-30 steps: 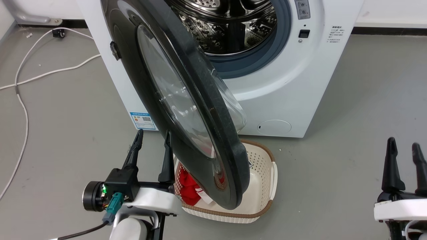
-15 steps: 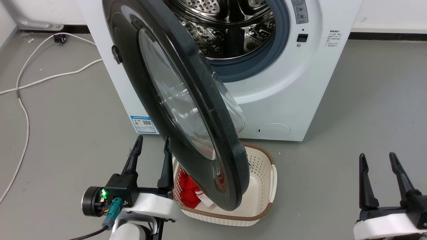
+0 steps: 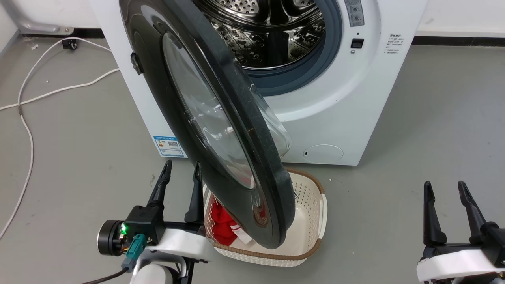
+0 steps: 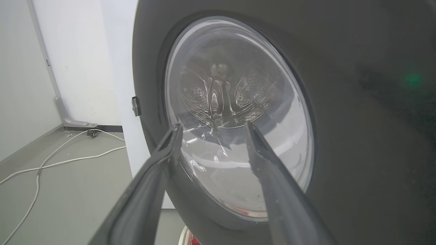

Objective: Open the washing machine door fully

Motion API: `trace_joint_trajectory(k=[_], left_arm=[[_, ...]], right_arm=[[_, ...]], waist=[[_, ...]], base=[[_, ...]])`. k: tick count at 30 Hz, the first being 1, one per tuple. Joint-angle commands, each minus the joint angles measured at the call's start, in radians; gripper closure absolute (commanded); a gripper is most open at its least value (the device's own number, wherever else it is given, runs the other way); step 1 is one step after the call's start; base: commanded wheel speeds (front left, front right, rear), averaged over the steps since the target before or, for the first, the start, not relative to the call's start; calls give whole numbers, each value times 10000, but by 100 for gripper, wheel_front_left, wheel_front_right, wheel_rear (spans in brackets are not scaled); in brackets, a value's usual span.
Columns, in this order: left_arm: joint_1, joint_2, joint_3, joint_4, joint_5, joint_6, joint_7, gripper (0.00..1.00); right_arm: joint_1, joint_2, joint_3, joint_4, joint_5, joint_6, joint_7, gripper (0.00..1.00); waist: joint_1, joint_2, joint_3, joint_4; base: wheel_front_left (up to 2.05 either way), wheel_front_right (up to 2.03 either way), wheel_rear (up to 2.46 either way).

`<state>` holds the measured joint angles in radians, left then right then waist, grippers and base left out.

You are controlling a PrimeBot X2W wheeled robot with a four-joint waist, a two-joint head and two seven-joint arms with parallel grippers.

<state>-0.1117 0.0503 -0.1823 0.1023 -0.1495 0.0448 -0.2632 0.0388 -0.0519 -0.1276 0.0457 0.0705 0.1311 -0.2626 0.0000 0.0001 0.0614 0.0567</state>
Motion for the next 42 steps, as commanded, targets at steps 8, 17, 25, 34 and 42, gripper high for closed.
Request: trace_joint_trajectory(k=[8,17,25,34,42], left_arm=[[-47,-2,37,-23,-56,-44,-23,100],[-241,-2,208,-943,-112,116,-23,100],[-706,-2,363,-3043,-8,314,-23,100],[-1364,-1,-223,-5626,257,413,-21,100],[-1597,1,-2133,-6249,295,-55,-15,100]], right_arm=[[-189,29,-4,-27,84,-7,-25,0],[-197,30,5,-38,139,-7,-26,0],[-190,30,18,-31,204,-7,-25,0],[-185,28,25,10,223,-7,-25,0],[-199,28,-3,41,218,-7,-25,0]], waist=[[0,-1,64,-2],[0,-1,83,-17],[0,-1,115,-27],[0,-1,85,-74],[0,-1,76,-85]], base=[[0,0,0],[0,0,0],[0,0,0],[0,0,0],[0,0,0]])
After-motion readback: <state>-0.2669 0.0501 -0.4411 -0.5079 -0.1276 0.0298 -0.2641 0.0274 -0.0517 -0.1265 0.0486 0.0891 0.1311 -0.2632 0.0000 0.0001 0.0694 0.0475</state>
